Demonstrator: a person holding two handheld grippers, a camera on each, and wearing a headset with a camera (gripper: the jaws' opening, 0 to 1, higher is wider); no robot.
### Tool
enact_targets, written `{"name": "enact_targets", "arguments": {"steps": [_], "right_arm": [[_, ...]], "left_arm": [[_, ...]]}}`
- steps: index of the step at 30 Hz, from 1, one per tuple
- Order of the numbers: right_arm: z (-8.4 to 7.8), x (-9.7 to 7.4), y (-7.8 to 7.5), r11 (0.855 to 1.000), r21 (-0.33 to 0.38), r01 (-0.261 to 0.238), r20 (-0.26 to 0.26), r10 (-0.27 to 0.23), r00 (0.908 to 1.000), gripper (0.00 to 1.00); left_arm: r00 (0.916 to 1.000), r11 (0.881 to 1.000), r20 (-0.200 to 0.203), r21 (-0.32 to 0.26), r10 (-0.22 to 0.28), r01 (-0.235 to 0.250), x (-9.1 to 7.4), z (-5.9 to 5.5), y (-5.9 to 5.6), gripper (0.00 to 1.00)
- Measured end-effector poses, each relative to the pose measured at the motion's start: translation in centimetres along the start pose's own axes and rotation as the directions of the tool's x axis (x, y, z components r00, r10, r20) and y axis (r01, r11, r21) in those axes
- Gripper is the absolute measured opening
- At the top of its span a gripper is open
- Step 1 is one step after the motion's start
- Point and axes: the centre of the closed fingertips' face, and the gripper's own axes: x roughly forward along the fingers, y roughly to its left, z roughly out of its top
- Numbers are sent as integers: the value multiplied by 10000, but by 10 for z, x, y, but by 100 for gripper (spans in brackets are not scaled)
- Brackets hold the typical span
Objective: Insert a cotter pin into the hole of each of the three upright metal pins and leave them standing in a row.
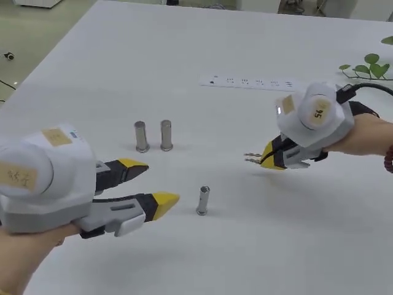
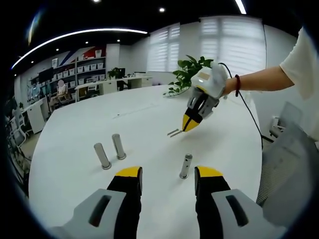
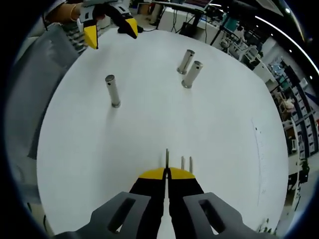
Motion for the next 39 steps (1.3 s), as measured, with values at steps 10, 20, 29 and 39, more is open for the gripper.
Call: {"name": "enact_targets", "arguments": {"steps": [10, 20, 29, 39], "right_arm": [[36, -20, 2, 9915, -925, 913, 1035, -816, 9913, 1], [71, -33, 13, 9790, -1506, 1377, 1957, -1070, 9748, 1], [92, -44, 24, 9658, -2045, 1593, 2427, -1076, 9641, 1], [104, -50, 35, 9536, -2432, 1777, 2750, -1079, 9554, 1]], "left_arm": [[9991, 9972, 360, -695, -245, 270, 8, 19, -1, 36], [9958, 9940, 573, -788, -717, 761, 20, 36, -12, 33], [9913, 9859, 538, -1109, -1202, 1256, 30, 43, -21, 28], [9843, 9605, 529, -2157, -1685, 1760, 38, 42, -33, 20]]}}
